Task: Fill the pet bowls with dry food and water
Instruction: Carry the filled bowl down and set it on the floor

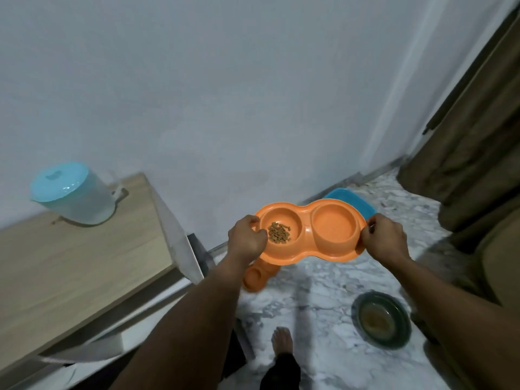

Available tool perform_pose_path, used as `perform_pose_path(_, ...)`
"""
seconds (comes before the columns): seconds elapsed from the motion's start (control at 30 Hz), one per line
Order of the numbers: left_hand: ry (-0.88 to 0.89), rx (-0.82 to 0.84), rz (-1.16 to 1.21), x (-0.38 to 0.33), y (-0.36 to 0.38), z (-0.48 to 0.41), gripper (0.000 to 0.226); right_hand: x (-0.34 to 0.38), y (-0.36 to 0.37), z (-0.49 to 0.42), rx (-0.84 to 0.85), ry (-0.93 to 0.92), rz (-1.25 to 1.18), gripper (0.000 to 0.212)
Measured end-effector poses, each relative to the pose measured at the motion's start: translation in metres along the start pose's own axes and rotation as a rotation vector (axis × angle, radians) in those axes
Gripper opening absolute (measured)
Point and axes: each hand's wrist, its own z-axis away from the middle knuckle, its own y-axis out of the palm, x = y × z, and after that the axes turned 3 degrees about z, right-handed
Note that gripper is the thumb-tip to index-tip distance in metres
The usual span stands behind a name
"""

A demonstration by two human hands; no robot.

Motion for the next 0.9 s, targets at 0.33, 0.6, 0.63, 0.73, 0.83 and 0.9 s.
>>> perform_pose_path(0.33,-0.014,0.053,-0.137,0.022,0.123,-0.166,0.05,-0.06,0.116,-0.141,0.071,0.125,0.017,0.012)
perform_pose_path(0.6,-0.069,0.059,-0.207,0.136,0.273,-0.344,0.041,-0.156,0.321,-0.26,0.047,0.15,-0.013,0.011)
perform_pose_path(0.63,-0.071,0.066,-0.21,0.157,0.293,-0.364,0.041,-0.172,0.352,-0.27,0.044,0.15,-0.015,0.01)
perform_pose_path(0.73,-0.071,0.081,-0.238,0.223,0.349,-0.416,0.04,-0.218,0.439,-0.294,0.05,0.149,-0.019,0.01)
perform_pose_path(0.83,-0.093,0.089,-0.246,0.29,0.4,-0.458,0.038,-0.258,0.521,-0.309,0.068,0.133,-0.031,0.011)
perform_pose_path(0.9,-0.115,0.082,-0.247,0.332,0.431,-0.479,0.038,-0.282,0.568,-0.316,0.083,0.134,-0.046,0.012)
